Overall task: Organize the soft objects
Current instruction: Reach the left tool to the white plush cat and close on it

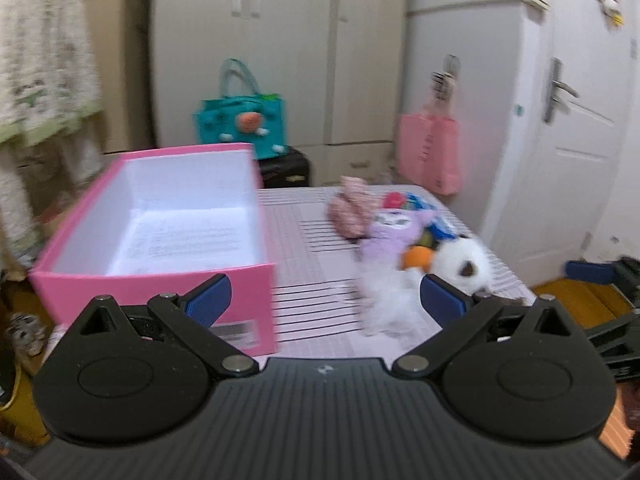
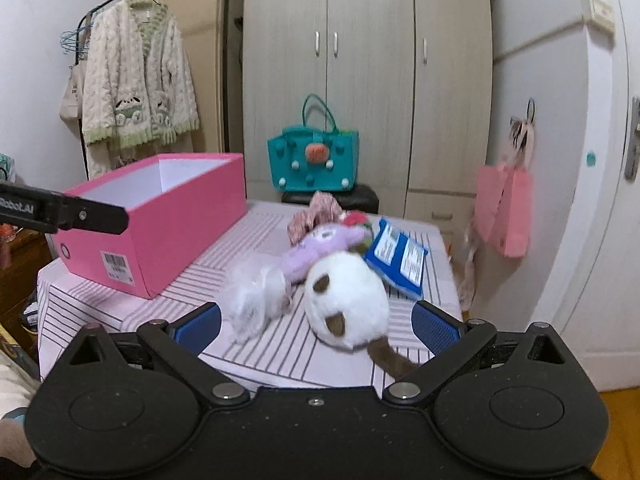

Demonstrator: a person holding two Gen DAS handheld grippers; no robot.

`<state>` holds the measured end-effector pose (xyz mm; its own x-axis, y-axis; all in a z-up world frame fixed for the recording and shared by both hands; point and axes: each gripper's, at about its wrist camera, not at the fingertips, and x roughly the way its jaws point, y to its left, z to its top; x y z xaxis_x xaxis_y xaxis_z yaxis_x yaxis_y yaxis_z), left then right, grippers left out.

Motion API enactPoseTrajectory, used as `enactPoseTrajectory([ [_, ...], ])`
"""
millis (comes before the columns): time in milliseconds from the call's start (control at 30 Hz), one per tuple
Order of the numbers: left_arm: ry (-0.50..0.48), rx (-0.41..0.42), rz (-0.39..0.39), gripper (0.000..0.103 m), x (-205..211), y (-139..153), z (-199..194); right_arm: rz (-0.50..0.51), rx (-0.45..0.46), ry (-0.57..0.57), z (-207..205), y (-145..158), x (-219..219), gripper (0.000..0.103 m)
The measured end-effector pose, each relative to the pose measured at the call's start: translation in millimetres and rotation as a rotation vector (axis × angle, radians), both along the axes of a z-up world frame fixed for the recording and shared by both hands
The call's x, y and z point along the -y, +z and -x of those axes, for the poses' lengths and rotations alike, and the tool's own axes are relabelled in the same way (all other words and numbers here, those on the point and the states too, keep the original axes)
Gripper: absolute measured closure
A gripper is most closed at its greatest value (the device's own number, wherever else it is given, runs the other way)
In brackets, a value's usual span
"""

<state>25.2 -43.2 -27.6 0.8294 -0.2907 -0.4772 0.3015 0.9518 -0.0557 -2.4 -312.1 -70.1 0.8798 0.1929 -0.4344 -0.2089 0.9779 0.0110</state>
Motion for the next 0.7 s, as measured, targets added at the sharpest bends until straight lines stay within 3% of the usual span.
enactPoseTrajectory([
  [400, -0.303, -0.048, 0.007, 0.006, 85.7, -19.0, -44.1, -0.014, -0.11, 0.049, -57.7, -36.9, 24.8, 0.008],
  [700, -0.373, -0.184, 0.06, 0.019, 122.3, -44.4, -87.8, 0.008, -0.123, 0.084, -85.6, -55.0, 35.3, 0.018],
])
